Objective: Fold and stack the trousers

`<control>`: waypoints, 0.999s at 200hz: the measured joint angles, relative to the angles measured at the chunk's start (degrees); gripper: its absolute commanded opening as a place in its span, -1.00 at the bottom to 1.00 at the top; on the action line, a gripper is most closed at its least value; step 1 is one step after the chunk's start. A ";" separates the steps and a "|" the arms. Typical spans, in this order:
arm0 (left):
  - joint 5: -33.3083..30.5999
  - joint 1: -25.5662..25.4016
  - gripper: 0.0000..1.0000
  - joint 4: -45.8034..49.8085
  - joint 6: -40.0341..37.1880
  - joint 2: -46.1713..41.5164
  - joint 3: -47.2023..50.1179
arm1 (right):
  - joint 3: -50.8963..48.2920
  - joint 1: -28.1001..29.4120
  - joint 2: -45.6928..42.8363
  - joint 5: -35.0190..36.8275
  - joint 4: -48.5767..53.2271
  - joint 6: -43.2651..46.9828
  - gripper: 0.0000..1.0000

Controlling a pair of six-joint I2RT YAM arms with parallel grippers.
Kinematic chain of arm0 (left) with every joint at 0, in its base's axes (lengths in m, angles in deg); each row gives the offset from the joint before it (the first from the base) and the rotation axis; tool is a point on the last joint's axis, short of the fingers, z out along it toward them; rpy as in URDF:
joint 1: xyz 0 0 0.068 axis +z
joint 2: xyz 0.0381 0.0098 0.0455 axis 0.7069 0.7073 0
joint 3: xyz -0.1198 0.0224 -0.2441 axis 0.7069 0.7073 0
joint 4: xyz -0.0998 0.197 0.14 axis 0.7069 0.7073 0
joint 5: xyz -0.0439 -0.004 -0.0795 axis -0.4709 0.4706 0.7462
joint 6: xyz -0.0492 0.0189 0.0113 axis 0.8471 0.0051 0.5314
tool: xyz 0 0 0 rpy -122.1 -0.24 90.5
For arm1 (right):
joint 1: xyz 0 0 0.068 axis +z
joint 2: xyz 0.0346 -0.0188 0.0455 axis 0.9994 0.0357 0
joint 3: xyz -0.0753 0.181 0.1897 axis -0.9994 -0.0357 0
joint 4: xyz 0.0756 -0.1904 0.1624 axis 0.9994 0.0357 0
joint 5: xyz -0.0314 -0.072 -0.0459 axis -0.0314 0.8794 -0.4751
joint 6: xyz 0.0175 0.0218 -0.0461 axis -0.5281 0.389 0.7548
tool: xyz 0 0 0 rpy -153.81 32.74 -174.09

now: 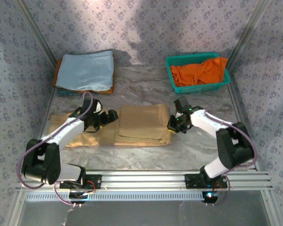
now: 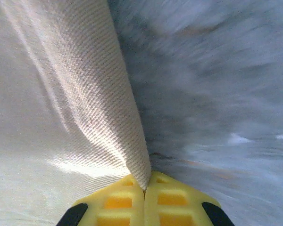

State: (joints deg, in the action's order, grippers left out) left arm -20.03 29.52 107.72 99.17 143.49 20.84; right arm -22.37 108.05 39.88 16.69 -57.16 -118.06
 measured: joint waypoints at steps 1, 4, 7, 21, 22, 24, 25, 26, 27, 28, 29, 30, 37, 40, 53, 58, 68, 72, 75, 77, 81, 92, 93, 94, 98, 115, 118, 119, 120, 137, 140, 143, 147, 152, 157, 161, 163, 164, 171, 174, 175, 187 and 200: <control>-0.07 0.00 0.79 0.13 0.02 -0.09 -0.13 | 0.00 -0.17 -0.22 0.04 0.11 0.00 -1.00; -0.37 0.00 0.79 0.55 0.02 -0.44 -0.61 | 0.00 -1.01 -1.07 0.57 0.66 0.22 -1.00; -0.72 0.07 0.80 0.98 0.00 -0.74 -1.16 | -0.04 -2.05 -1.95 0.96 1.18 0.50 -1.00; -2.08 0.35 0.80 2.47 0.20 -1.68 -3.13 | -0.20 -6.51 -5.16 2.62 3.56 1.36 -1.00; -2.21 0.39 0.80 2.62 0.24 -1.79 -3.28 | -0.20 -6.99 -5.42 2.82 3.78 1.49 -1.00; -2.36 0.42 0.80 2.75 0.24 -1.88 -3.41 | -0.20 -7.63 -5.79 3.08 4.17 1.51 -1.00; -2.43 0.44 0.80 2.82 0.26 -1.92 -3.50 | -0.22 -8.26 -6.12 3.32 4.44 1.57 -1.00; -2.56 0.46 0.80 2.89 0.26 -1.97 -3.58 | -0.24 -8.52 -6.23 3.39 4.59 1.60 -1.00; -2.60 0.48 0.80 2.97 0.26 -1.97 -3.65 | -0.24 -8.76 -6.36 3.41 4.76 1.64 -1.00; -2.80 0.48 0.80 3.08 0.28 -2.01 -3.74 | -0.24 -9.22 -6.60 3.48 5.01 1.75 -1.00; -2.86 0.48 0.80 3.13 0.28 -2.03 -3.80 | -0.24 -9.44 -6.71 3.58 5.14 1.77 -1.00; -2.93 0.48 0.80 3.19 0.31 -2.08 -3.85 | -0.24 -9.92 -6.99 3.80 5.46 1.84 -1.00; -3.56 0.61 0.80 3.78 0.46 -2.29 -4.07 | -0.24 -12.46 -8.13 4.63 6.88 2.05 -1.00; -3.80 0.68 0.80 4.09 0.48 -2.38 -4.11 | -0.24 -13.99 -8.81 5.11 7.61 2.27 -1.00; -4.90 0.96 0.80 5.53 0.90 -2.60 -4.11 | -0.15 -19.08 -10.71 6.62 10.14 3.37 -1.00; -5.27 1.16 0.80 6.23 0.98 -2.64 -4.11 | 0.02 -20.74 -11.26 7.17 11.06 3.69 -1.00; -6.14 1.51 0.80 7.50 1.36 -2.97 -4.11 | 0.61 -24.20 -12.28 8.74 12.85 4.46 -1.00; -6.32 1.70 0.80 8.04 1.49 -3.15 -4.11 | 0.98 -25.18 -12.61 9.16 13.44 4.66 -1.00; -6.47 1.84 0.80 8.35 1.62 -3.28 -4.11 | 1.27 -26.01 -12.87 9.66 13.97 4.98 -1.00; -6.58 1.99 0.80 8.59 1.68 -3.45 -4.11 | 1.57 -26.53 -13.07 9.94 14.29 5.03 -1.00; -6.91 2.27 0.80 9.25 1.90 -3.69 -4.11 | 2.21 -27.52 -13.40 10.49 15.04 5.44 -1.00; -7.80 2.86 0.80 10.99 2.19 -4.57 -4.11 | 4.33 -29.40 -13.90 11.23 16.50 6.36 -1.00; -7.87 2.91 0.80 11.08 2.21 -4.63 -4.11 | 4.48 -29.53 -13.92 11.30 16.59 6.45 -1.00; -7.93 2.97 0.80 11.28 2.23 -4.72 -4.11 | 4.81 -29.77 -13.97 11.37 16.74 6.56 -1.00; -8.35 3.19 0.80 11.87 2.25 -5.03 -4.11 | 5.64 -30.25 -14.05 11.52 17.05 6.80 -1.00; -10.27 4.26 0.74 14.27 2.43 -6.32 -4.04 | 9.01 -31.39 -14.01 12.02 17.51 8.20 -1.00; -10.51 4.48 0.73 14.47 2.43 -6.56 -3.96 | 9.46 -31.36 -13.99 12.04 17.51 8.41 -1.00; -10.58 4.61 0.72 14.60 2.49 -6.64 -3.87 | 9.57 -31.36 -13.99 12.04 17.51 8.48 -1.00; -10.64 4.68 0.71 14.58 2.51 -6.71 -3.80 | 9.77 -31.32 -13.97 12.07 17.51 8.59 -1.00; -11.34 6.69 0.52 14.67 2.84 -7.78 -1.60 | 11.80 -29.42 -13.55 12.09 17.81 9.29 -1.00; -11.47 7.17 0.46 14.64 3.26 -7.82 -1.03 | 12.07 -28.68 -13.49 12.17 17.86 9.40 -1.00; -11.52 7.61 0.40 14.62 2.99 -7.85 -0.46 | 12.33 -28.02 -13.40 12.13 17.92 9.46 -1.00; -11.52 8.24 0.32 14.60 3.48 -7.80 0.37 | 12.70 -26.97 -13.35 12.22 18.05 9.46 -1.00; -11.56 8.92 0.22 14.60 3.69 -7.56 1.33 | 13.31 -25.33 -13.25 12.28 18.36 9.44 -1.00; -11.54 9.62 0.14 14.58 3.32 -7.26 2.23 | 13.97 -23.54 -13.11 12.70 18.75 9.44 -1.00; -11.52 10.05 0.08 14.49 3.65 -6.88 2.99 | 14.73 -21.57 -12.96 13.11 19.21 9.42 -1.00; -11.54 10.21 0.04 14.49 3.39 -6.73 3.21 | 15.21 -20.61 -12.90 13.29 19.45 9.44 -1.00; -11.54 10.29 0.02 14.49 3.63 -6.60 3.43 | 15.34 -20.31 -12.85 13.25 19.52 9.42 -1.00; -11.52 10.62 -0.09 14.43 3.87 -5.86 4.42 | 17.18 -16.48 -12.52 13.84 20.26 9.20 -1.00; -11.50 10.69 -0.14 14.34 3.89 -5.55 4.79 | 18.01 -14.71 -12.31 14.19 20.50 9.01 -1.00; -11.52 10.71 -0.16 14.32 3.69 -5.49 4.87 | 18.23 -14.34 -12.26 14.36 20.59 8.96 -1.00; -11.47 10.71 -0.34 13.84 4.04 -4.48 6.23 | 22.34 -6.64 -11.08 15.17 21.51 8.26 -1.00; -11.50 10.71 -0.53 12.87 4.20 -4.04 7.56 | 26.99 1.20 -9.03 16.39 22.03 7.37 -1.00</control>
State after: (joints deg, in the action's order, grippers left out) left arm -31.52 40.23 120.59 103.37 139.44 28.40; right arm 4.63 109.25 30.85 33.08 -35.13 -110.70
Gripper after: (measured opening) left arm 0.310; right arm 0.065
